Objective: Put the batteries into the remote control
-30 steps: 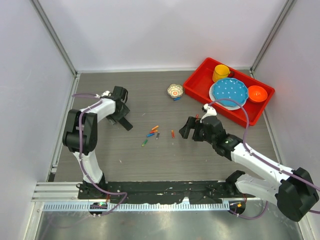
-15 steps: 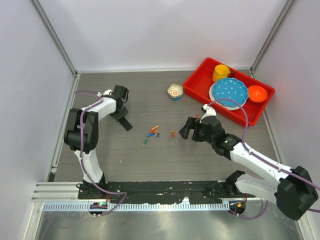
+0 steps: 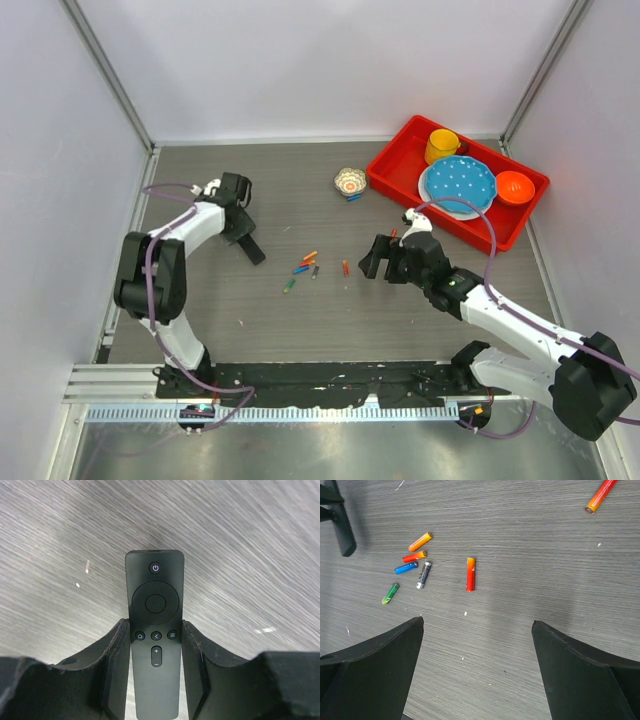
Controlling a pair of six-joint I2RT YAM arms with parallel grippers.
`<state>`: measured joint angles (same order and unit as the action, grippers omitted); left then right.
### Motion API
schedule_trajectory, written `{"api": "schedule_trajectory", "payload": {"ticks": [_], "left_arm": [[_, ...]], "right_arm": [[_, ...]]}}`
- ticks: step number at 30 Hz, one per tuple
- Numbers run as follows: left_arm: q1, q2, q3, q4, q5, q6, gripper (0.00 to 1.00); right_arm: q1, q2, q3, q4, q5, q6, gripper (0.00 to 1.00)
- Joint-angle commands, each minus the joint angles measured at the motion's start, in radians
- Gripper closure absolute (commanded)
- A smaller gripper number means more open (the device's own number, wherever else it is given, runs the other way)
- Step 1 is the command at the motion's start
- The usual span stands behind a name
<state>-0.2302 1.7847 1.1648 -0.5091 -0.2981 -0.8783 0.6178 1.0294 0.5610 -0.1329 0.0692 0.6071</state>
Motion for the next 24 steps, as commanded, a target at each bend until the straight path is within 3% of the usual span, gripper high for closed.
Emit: {"api": "schedule_trajectory", "payload": {"ticks": [1, 5, 9, 13, 18, 20, 24], "left_arm": [[-0.011, -0.158, -0.054, 0.069, 0.085, 0.024, 1.00], [-0.026, -0.277, -0.131, 0.141, 0.207, 0.032, 1.00], [-0.060, -0.418, -0.252, 0.318, 0.328, 0.016, 1.00], [-0.144, -0.612, -0.428, 0.504, 0.337, -0.007, 1.00], [-0.302, -0.778, -0.681, 0.950, 0.278, 0.001, 1.00], [-0.305, -0.821, -0.732, 1.076, 0.295, -0.020, 1.00], [-0.305, -0.869, -0.806, 1.182, 0.365, -0.056, 1.00]], "right_arm": [[-0.001, -0.028, 0.036, 0.003, 0.015, -0.020, 0.05], [-0.001, -0.052, 0.043, -0.014, 0.020, -0.021, 0.05], [-0.001, -0.069, 0.043, -0.028, 0.082, -0.010, 0.05], [-0.001, -0.092, 0.013, -0.001, 0.103, 0.016, 0.06], [-0.001, -0.134, -0.020, 0.084, -0.037, 0.024, 0.08], [-0.003, -0.134, -0.009, 0.081, -0.102, 0.016, 0.08], [-0.003, -0.155, -0.041, 0.171, -0.250, 0.071, 0.03]]}}
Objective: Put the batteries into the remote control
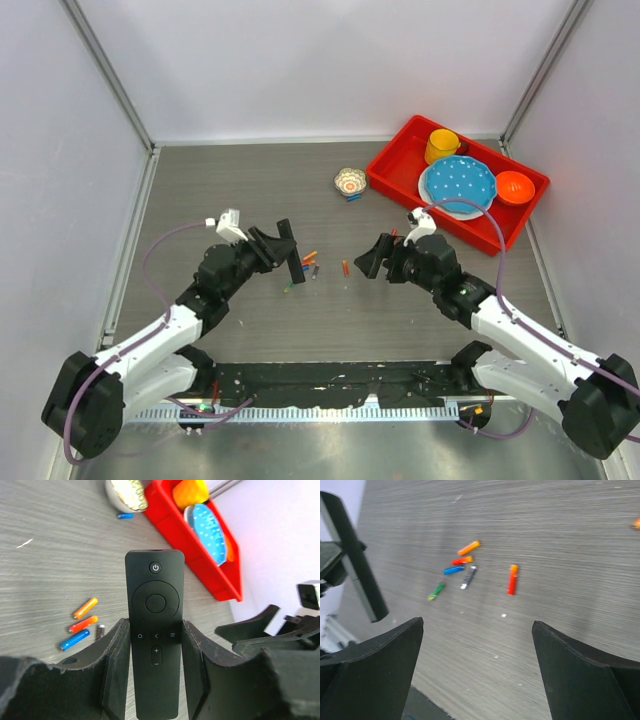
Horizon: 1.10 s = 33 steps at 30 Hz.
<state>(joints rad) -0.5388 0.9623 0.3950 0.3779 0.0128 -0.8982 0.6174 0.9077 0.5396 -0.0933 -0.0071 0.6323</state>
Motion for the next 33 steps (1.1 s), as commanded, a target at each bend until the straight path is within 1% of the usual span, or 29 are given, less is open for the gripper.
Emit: {"api": "schedule_trajectory", "payload": {"ticks": [1, 6, 7, 8, 9, 10, 12, 13, 15, 16, 18, 19, 23, 28, 33], "left_arm": [[0.003, -0.054, -0.045, 0.320, 0.088, -0.041, 1.00], [0.008, -0.047, -0.091, 0.498, 0.179, -0.114, 1.00], [0.010, -0.034, -0.099, 0.579, 0.199, -0.157, 1.00], [0.019, -0.019, -0.108, 0.626, 0.246, -0.183, 1.00], [0.023, 0.021, -0.128, 0.675, 0.263, -0.211, 1.00], [0.031, 0.042, -0.142, 0.790, 0.282, -0.275, 1.00], [0.049, 0.093, -0.174, 0.910, 0.317, -0.329, 1.00], [0.054, 0.146, -0.179, 1.009, 0.329, -0.370, 1.00], [0.066, 0.203, -0.173, 1.102, 0.386, -0.410, 1.00], [0.069, 0.261, -0.167, 1.169, 0.400, -0.454, 1.00], [0.074, 0.288, -0.134, 1.168, 0.446, -0.461, 1.00], [0.071, 0.296, -0.128, 1.168, 0.452, -0.465, 1.00], [0.073, 0.267, -0.116, 1.168, 0.450, -0.450, 1.00], [0.073, 0.282, -0.078, 1.168, 0.499, -0.452, 1.00], [0.069, 0.294, -0.051, 1.168, 0.510, -0.440, 1.00]], "right_arm": [[-0.001, -0.047, -0.032, 0.159, -0.197, 0.062, 0.03], [-0.001, -0.047, -0.078, 0.351, -0.356, 0.171, 0.03], [-0.001, -0.041, -0.082, 0.381, -0.404, 0.208, 0.03], [0.001, -0.035, -0.086, 0.438, -0.416, 0.230, 0.02], [-0.001, -0.032, -0.095, 0.466, -0.428, 0.247, 0.03], [-0.001, -0.029, -0.096, 0.492, -0.444, 0.272, 0.03], [0.001, -0.021, -0.090, 0.543, -0.464, 0.285, 0.03], [-0.001, -0.017, -0.086, 0.556, -0.471, 0.291, 0.03], [-0.001, 0.006, -0.081, 0.599, -0.496, 0.314, 0.03], [-0.001, 0.016, -0.076, 0.630, -0.510, 0.317, 0.03], [0.010, 0.043, -0.067, 0.656, -0.544, 0.305, 0.02], [0.011, 0.052, -0.061, 0.640, -0.545, 0.296, 0.02], [0.021, 0.063, -0.059, 0.610, -0.498, 0.276, 0.02], [0.041, 0.092, -0.070, 0.682, -0.508, 0.288, 0.02], [0.073, 0.134, -0.043, 0.692, -0.496, 0.288, 0.05]]}}
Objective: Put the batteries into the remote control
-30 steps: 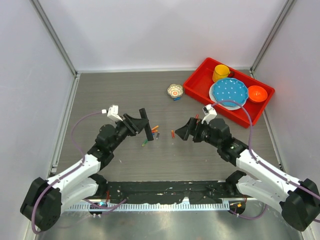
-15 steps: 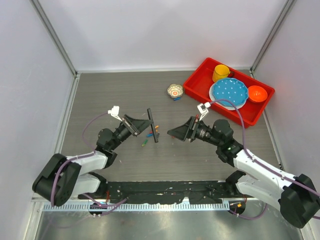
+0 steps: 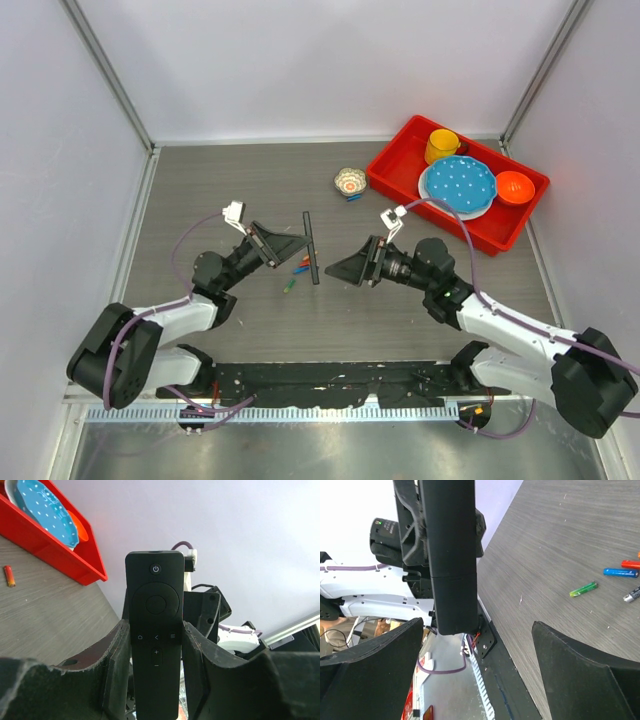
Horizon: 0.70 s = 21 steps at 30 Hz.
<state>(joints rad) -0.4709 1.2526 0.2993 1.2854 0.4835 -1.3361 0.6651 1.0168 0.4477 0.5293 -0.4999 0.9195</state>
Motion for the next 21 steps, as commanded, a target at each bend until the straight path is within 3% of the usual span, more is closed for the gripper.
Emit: {"api": "schedule_trajectory", "payload": {"ticks": [1, 10, 21], "left_arm": [[0.002, 0.002, 0.046, 0.261, 0.041, 0.000, 1.00], [-0.003, -0.007, 0.037, 0.261, 0.049, 0.012, 1.00], [-0.012, -0.030, 0.037, 0.261, 0.044, 0.003, 1.00]], "right_arm": [[0.030, 0.031, 0.052, 0.074, 0.003, 0.002, 0.05], [0.054, 0.108, 0.059, 0.218, 0.006, 0.062, 0.07], [0.071, 0.207, 0.075, 0.357, -0.023, 0.097, 0.19]]}}
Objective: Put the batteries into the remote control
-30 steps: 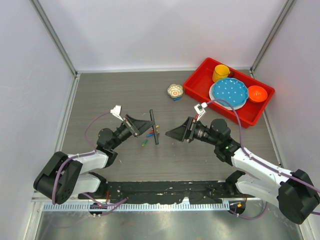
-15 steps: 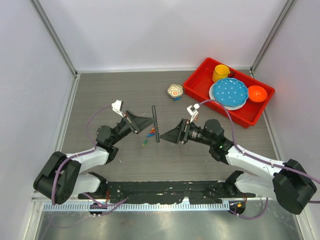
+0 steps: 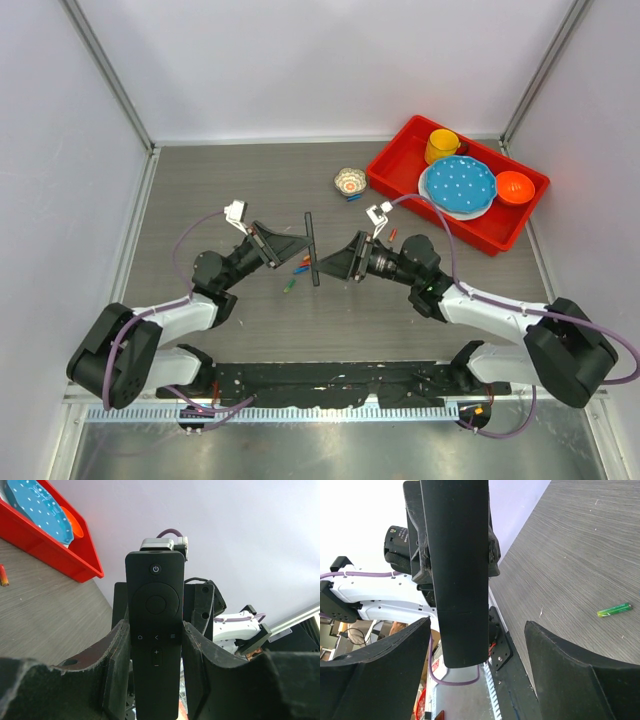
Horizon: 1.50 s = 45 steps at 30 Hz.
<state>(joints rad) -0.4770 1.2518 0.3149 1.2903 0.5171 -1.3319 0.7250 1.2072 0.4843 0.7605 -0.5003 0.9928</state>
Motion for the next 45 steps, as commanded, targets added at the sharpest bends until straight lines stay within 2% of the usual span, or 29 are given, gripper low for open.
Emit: {"api": "schedule_trajectory", "payload": {"ticks": [1, 17, 27, 30, 33, 34, 36, 37, 39, 40, 45], "left_arm": [[-0.006, -0.031, 0.023, 0.256, 0.011, -0.001, 1.00], [-0.006, -0.043, 0.030, 0.256, 0.008, -0.010, 1.00], [-0.006, -0.042, 0.030, 0.256, 0.004, -0.027, 1.00], [-0.006, -0.037, 0.032, 0.256, 0.000, -0.033, 0.96], [-0.006, -0.031, 0.032, 0.256, 0.001, -0.041, 0.77], [-0.006, -0.031, 0.032, 0.256, 0.000, -0.044, 0.63], [-0.006, -0.026, 0.030, 0.256, -0.002, -0.047, 0.54], [-0.008, -0.025, 0.030, 0.256, -0.002, -0.049, 0.36], [-0.006, -0.023, 0.032, 0.254, 0.000, -0.049, 0.17], [-0.006, -0.022, 0.032, 0.254, -0.003, -0.049, 0.01], [0.000, -0.029, 0.026, 0.219, -0.022, -0.026, 0.00]], "right_arm": [[0.013, 0.025, 0.040, 0.132, -0.024, 0.023, 0.20], [0.034, 0.074, 0.039, 0.198, -0.060, 0.046, 0.35], [0.037, 0.092, 0.036, 0.223, -0.084, 0.053, 0.54], [0.037, 0.095, 0.036, 0.224, -0.093, 0.055, 0.62], [0.037, 0.089, 0.034, 0.223, -0.103, 0.053, 0.70], [0.037, 0.086, 0.034, 0.217, -0.104, 0.050, 0.74], [0.037, 0.072, 0.037, 0.189, -0.104, 0.034, 0.78], [0.037, 0.065, 0.037, 0.178, -0.106, 0.026, 0.80], [0.037, 0.039, 0.039, 0.136, -0.104, 0.001, 0.84], [0.037, 0.031, 0.040, 0.119, -0.104, -0.008, 0.87], [0.037, -0.038, 0.056, -0.056, -0.090, -0.104, 0.98]]}}
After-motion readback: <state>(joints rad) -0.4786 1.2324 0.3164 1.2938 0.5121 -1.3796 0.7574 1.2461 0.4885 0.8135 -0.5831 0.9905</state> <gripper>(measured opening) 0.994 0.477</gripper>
